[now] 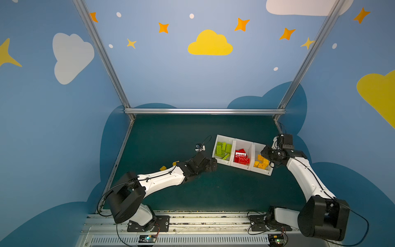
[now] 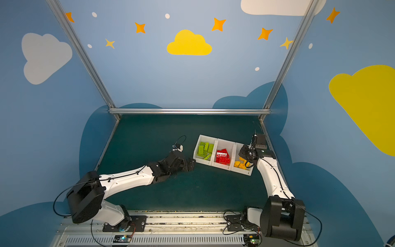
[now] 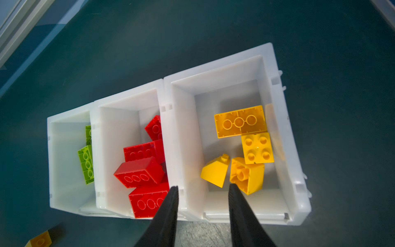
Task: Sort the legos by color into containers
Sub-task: 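Carry the slope brick with the right gripper and drop it into the yellow compartment, then grasp the yellow 2x2 brick with the left gripper while the right gripper withdraws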
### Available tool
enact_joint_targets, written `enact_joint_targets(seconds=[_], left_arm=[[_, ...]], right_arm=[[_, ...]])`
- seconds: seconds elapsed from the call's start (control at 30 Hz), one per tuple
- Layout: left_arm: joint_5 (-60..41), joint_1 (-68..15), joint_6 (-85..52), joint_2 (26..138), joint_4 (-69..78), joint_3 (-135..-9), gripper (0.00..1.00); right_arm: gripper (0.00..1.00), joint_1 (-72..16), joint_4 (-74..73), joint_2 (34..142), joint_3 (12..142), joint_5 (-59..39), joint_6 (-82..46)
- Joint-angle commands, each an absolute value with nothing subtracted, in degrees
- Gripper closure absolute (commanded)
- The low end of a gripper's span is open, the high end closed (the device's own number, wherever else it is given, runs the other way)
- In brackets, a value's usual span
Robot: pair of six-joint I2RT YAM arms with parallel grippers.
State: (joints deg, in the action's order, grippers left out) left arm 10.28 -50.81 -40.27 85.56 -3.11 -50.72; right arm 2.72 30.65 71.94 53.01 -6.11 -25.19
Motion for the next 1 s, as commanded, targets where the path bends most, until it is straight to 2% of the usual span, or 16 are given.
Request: enact_joint_targets(seconds=[0.0, 0.17, 0.33, 0.47, 0.77, 0.97], left_arm=[[13.65, -50.66, -39.49, 82.84, -6.42, -50.12, 0.02], [16.88, -49.67, -38.46, 79.57, -10.19, -48.91, 0.02], [17.29, -46.20, -38.63, 73.59, -13.10, -45.35, 0.02], [18.15, -43.14, -38.38, 68.10, -16.03, -42.52, 0.02], [22.50, -38.37, -38.38, 60.70, -26.54, -37.83, 0.00], [22.32, -35.65, -38.32, 61.59, -26.43, -34.44, 0.00]], right_arm=[[0.58, 2.68, 28.84, 72.11, 52.75, -10.02, -24.71], [0.47, 0.06, 28.47, 69.41, 52.68, -11.96, -22.64], [0.26, -6.87, 27.89, 65.81, 53.43, -11.77, -20.77], [0.17, -13.59, 26.39, 64.69, 54.01, -11.95, -20.57], [0.12, -29.10, 22.73, 68.44, 57.29, -8.12, -20.41], [0.12, -32.82, 20.71, 71.59, 58.18, -7.47, -20.17]])
